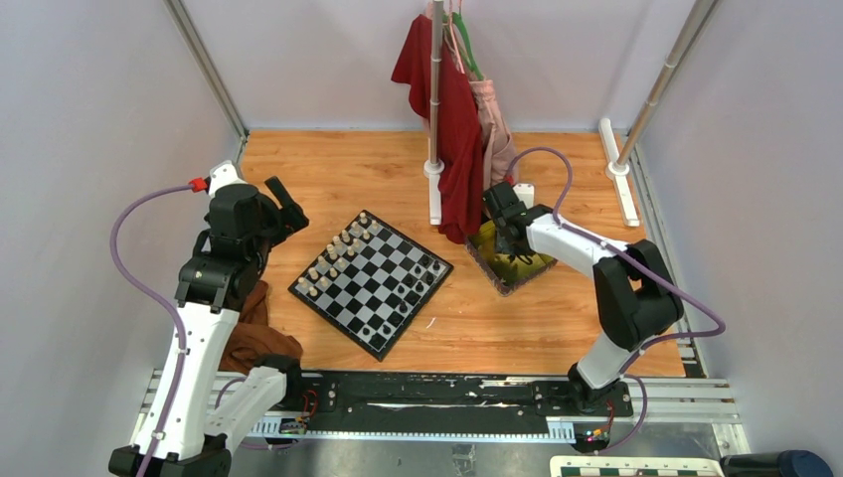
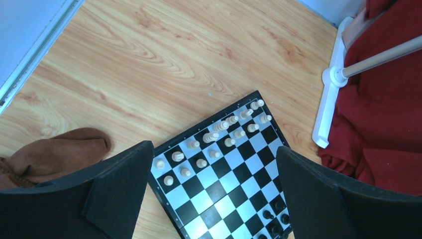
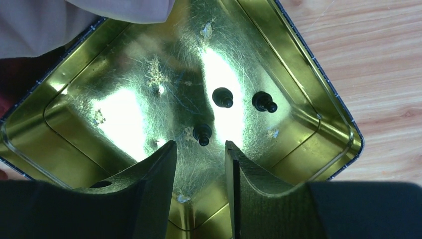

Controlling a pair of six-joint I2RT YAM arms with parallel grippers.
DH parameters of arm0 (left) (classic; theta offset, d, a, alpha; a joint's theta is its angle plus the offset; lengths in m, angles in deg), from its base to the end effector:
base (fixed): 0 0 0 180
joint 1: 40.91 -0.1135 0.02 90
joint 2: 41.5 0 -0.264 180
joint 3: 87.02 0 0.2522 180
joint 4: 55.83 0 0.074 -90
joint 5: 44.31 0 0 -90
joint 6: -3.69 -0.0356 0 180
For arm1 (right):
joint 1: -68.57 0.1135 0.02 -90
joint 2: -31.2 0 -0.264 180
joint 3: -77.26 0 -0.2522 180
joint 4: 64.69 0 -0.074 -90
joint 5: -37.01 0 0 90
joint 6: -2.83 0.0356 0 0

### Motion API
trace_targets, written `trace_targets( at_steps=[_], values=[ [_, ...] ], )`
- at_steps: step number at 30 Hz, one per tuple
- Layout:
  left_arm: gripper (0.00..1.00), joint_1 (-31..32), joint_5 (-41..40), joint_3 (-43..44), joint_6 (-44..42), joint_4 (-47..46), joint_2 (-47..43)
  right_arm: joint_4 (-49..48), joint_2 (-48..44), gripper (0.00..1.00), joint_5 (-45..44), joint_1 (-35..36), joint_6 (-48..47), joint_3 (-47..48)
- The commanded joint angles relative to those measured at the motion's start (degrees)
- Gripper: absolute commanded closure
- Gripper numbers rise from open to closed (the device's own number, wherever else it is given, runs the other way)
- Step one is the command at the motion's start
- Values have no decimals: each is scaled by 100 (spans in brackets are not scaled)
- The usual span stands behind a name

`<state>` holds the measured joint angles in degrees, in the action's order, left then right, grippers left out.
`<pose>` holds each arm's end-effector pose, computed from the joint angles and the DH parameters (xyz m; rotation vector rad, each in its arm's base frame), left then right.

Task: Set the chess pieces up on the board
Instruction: Pick up the chess piece from the storage box.

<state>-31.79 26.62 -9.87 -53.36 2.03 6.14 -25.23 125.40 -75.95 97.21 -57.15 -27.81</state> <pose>0.1562 -0.0133 0.3817 -0.6176 1.9424 -0.1164 0.2988 0.1473 0.2023 0.1705 2.4735 -0.0989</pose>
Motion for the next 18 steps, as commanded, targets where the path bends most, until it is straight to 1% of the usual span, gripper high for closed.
trace_targets(
  at_steps=[1,18],
  values=[
    [0,-42,-8,-43,-102,-86,47,-88,148,56,54,-153,101,-61],
    [0,-42,-48,-58,-127,-87,123,-247,404,63,239,-317,31,-78]
  ],
)
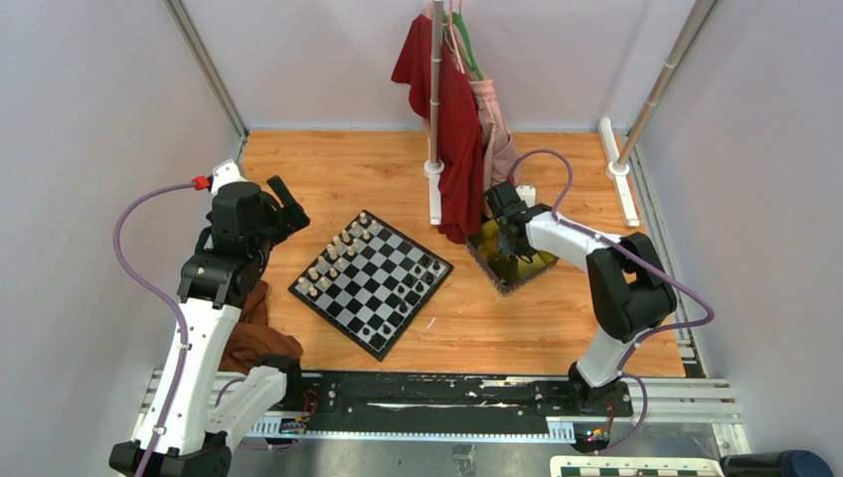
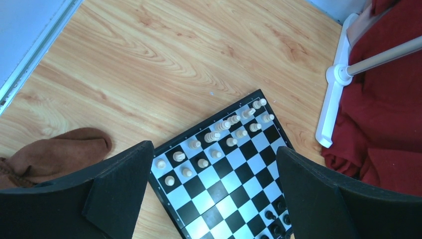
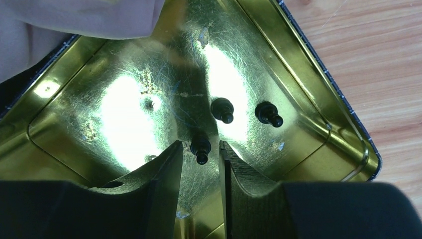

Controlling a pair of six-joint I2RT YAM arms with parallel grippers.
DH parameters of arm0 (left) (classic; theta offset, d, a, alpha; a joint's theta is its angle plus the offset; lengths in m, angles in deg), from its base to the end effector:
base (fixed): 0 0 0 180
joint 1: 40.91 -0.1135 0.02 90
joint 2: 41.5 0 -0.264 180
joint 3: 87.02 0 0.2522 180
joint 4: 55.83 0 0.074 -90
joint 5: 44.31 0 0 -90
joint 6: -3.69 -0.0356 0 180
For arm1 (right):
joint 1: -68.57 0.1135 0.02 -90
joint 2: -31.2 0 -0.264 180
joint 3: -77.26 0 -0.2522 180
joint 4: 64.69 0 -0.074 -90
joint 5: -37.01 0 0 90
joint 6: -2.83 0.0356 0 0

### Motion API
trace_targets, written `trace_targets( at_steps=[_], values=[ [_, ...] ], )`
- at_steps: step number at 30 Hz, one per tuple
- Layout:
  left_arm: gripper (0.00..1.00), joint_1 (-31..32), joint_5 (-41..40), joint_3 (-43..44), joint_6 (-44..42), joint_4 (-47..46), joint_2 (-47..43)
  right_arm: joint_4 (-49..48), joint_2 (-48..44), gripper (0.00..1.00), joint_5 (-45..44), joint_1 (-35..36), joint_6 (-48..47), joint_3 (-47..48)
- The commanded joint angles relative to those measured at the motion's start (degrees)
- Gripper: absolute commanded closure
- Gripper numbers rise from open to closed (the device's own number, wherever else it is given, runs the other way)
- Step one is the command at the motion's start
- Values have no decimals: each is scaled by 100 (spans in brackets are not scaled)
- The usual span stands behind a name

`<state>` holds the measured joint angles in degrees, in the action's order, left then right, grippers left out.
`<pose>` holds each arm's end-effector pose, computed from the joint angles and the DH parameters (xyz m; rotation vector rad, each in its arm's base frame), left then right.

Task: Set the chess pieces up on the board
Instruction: Pick up the chess piece from the storage box.

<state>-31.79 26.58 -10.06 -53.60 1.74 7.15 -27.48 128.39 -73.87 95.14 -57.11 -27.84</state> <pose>0.1613 -0.0141 0.3787 -0.6148 1.9583 -0.1061 0.3105 0.1411 0.1873 0.2021 2.5003 -0.0824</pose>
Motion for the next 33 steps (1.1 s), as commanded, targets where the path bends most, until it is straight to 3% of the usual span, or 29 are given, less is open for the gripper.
trace_targets(
  at_steps=[1,14,23,33],
  values=[
    [0,-42,-48,-43,-99,-59,24,-28,112,64,46,-112,26,-76],
    [0,-42,-67,-17,-98,-20,37,-58,182,78,114,-170,9,-100],
    [0,-42,-66,-18,-55,34,-35,-60,93,100,135,-192,3,-181],
    [0,-40,-101,-62,7,127,-188,-29,-288,100,288,-179,-133,-217]
  ],
)
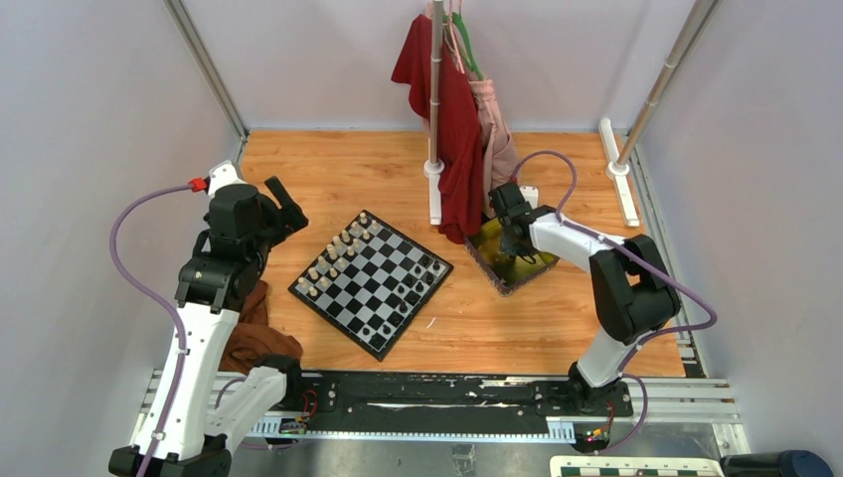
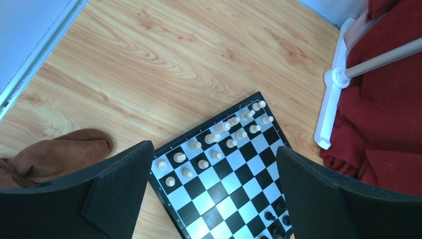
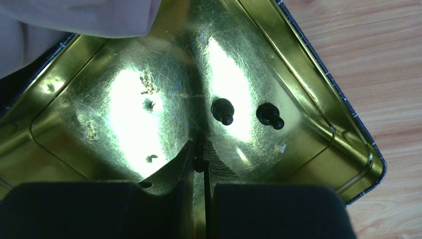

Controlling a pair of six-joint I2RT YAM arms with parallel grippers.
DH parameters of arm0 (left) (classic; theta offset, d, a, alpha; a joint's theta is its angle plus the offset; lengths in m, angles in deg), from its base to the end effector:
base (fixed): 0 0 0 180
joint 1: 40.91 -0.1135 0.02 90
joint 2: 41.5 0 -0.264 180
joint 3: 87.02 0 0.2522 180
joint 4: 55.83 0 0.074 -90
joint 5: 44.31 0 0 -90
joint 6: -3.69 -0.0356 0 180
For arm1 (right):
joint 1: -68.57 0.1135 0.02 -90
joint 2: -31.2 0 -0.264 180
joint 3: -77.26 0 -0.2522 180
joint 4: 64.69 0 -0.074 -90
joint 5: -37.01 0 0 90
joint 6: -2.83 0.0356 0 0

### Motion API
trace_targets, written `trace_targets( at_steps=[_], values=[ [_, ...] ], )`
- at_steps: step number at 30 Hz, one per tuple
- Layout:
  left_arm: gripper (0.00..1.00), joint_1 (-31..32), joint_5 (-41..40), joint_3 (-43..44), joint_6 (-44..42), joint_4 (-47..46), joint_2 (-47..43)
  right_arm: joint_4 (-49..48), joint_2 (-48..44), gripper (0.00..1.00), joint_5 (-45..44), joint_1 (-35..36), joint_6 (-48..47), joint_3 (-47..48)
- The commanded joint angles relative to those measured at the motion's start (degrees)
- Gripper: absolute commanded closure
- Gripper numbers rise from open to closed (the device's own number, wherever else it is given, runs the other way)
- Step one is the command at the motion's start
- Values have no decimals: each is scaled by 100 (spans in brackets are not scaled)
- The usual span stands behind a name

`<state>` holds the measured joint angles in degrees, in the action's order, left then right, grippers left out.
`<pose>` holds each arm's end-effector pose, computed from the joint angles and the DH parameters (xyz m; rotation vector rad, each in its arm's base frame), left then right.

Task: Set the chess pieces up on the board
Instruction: Pick up the chess piece from the storage box, then place the chess piece on the chessboard.

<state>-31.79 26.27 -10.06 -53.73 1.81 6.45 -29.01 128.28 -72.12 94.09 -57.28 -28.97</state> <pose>0.1580 -0.0134 0.3803 -0.6148 1.9465 -0.1042 0.3115 0.1358 0.1834 0.2132 2.5062 -0.0508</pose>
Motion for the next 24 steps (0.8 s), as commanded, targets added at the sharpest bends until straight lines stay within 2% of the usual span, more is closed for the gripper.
trace_targets(
  at_steps=[1,5,13,24],
  values=[
    [0,-42,-79,-70,28,129,-132,133,-332,100,128,-60,-141,-102],
    [0,-42,-79,-67,43,151,-158,168,-564,100,164,51,-262,-87],
    [0,-42,-26,-89,122,164,-225,439,-1024,100,28,706,-451,97],
    [0,-42,-23,14,182,302,-408,921,-1099,100,-129,2413,-545,826]
  ],
)
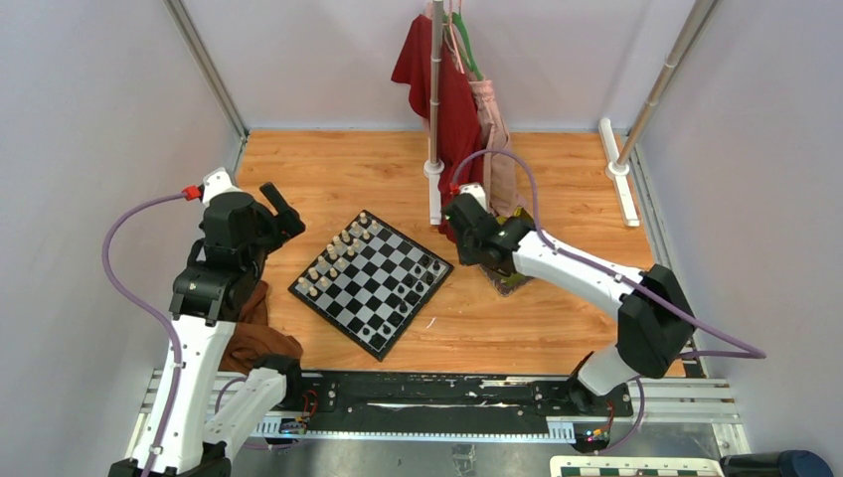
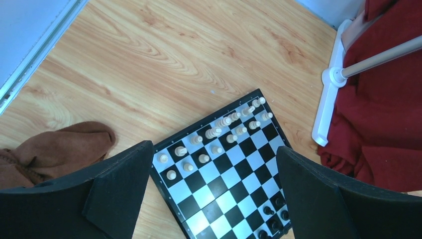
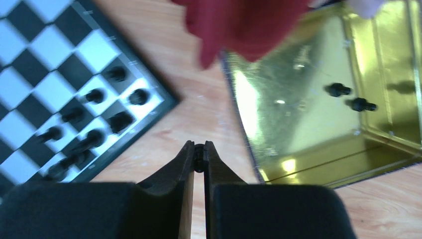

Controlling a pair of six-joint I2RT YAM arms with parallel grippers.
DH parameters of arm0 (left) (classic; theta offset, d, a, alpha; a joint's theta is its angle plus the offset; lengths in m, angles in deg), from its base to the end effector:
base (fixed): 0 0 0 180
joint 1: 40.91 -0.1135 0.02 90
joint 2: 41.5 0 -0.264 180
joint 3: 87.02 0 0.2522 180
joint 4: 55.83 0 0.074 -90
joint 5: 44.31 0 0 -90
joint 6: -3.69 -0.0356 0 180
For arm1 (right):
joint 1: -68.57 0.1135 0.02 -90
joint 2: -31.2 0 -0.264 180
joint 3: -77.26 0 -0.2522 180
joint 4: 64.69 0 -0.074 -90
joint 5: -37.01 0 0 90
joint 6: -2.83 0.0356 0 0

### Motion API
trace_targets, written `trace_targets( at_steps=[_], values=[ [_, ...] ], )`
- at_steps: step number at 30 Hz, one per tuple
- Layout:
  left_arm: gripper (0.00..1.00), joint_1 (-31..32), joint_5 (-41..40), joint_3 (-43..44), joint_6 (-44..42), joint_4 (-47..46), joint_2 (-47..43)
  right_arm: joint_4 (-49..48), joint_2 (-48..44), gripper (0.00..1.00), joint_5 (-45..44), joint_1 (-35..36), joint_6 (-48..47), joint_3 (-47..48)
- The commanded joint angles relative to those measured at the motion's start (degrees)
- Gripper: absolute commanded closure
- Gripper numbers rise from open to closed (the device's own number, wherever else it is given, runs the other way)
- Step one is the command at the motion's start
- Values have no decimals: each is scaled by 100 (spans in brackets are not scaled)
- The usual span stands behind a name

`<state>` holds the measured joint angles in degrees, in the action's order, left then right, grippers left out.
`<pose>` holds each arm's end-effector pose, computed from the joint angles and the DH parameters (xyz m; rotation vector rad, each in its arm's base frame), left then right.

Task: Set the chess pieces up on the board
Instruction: Place the chess piece on the chessboard.

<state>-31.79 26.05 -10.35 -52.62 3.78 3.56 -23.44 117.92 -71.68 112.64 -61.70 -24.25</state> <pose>0.1433 -0.0109 0.3821 -0.6350 1.9289 -0.1174 0.2411 0.2175 0.2591 -0.2417 2.3698 0.1791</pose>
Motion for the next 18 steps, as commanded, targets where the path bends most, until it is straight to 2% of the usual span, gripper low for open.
trace_targets(
  at_steps=[1,10,18],
  values=[
    [0,-42,10,49,89,112,-131,385,-24,100,-170,723,-100,435],
    [0,-42,13,179,151,254,-274,520,612,100,-215,2033,-98,1253],
    [0,-42,-4,483,173,359,-241,460,1311,100,-117,2702,-277,1819]
  ],
)
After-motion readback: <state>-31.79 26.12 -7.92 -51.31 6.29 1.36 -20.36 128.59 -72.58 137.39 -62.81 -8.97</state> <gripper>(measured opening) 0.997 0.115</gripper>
